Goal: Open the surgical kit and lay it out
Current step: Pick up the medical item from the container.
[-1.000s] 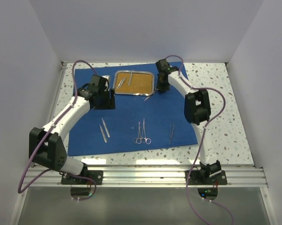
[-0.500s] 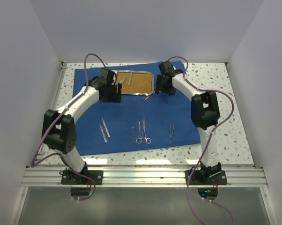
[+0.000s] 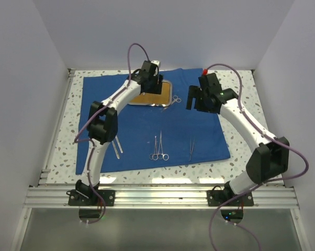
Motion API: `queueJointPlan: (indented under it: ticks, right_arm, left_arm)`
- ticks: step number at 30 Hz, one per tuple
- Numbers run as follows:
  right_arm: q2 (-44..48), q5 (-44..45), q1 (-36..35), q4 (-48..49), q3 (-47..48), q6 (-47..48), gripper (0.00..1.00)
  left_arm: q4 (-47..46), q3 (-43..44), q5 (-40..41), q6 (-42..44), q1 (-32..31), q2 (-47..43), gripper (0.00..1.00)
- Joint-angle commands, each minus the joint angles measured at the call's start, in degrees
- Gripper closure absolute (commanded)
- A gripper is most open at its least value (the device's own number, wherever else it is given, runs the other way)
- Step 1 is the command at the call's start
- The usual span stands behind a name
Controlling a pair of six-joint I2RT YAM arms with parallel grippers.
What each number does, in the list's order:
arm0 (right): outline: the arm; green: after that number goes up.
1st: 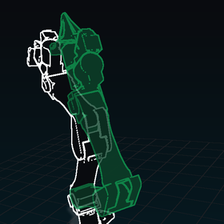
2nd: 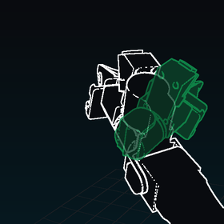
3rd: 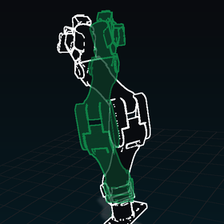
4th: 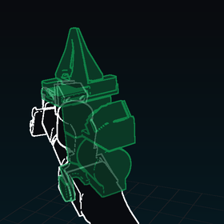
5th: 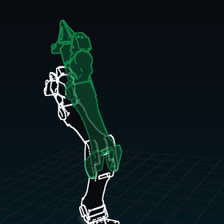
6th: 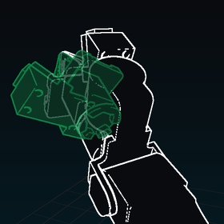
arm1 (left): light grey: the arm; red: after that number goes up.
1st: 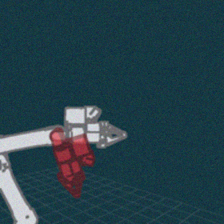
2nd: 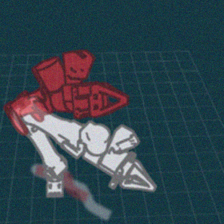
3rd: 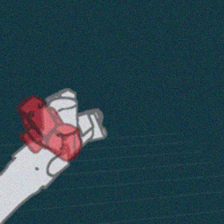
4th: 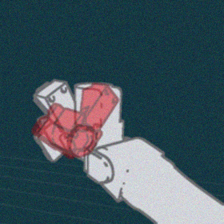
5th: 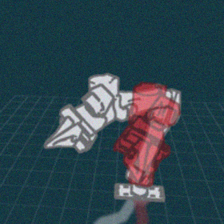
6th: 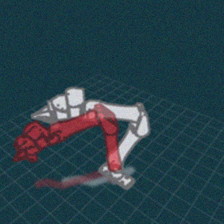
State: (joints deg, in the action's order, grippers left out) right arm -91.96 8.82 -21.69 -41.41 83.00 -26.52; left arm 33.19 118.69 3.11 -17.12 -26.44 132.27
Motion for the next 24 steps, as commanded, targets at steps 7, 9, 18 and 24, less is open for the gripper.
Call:
queueJointPlan:
  ticks: [7,9,18,24]
  right_arm:
    - [14.2,-0.7,0.1,-7.1,-11.3,0.0,0.14]
    - [15.8,-1.1,0.0,-7.6,-12.9,-0.1,0.14]
    - [18.3,-0.1,0.0,-12.0,-13.3,-1.4,0.15]
    - [18.0,0.1,0.0,-13.2,-13.4,-2.2,0.16]
  left_arm:
    - [-10.3,6.4,6.3,1.1,0.9,4.6,0.32]
    - [-12.4,7.9,6.8,2.3,1.2,6.8,0.32]
    - [-17.8,12.8,8.0,0.9,3.7,12.7,0.31]
    - [-20.6,15.6,6.0,0.0,5.3,16.3,0.3]
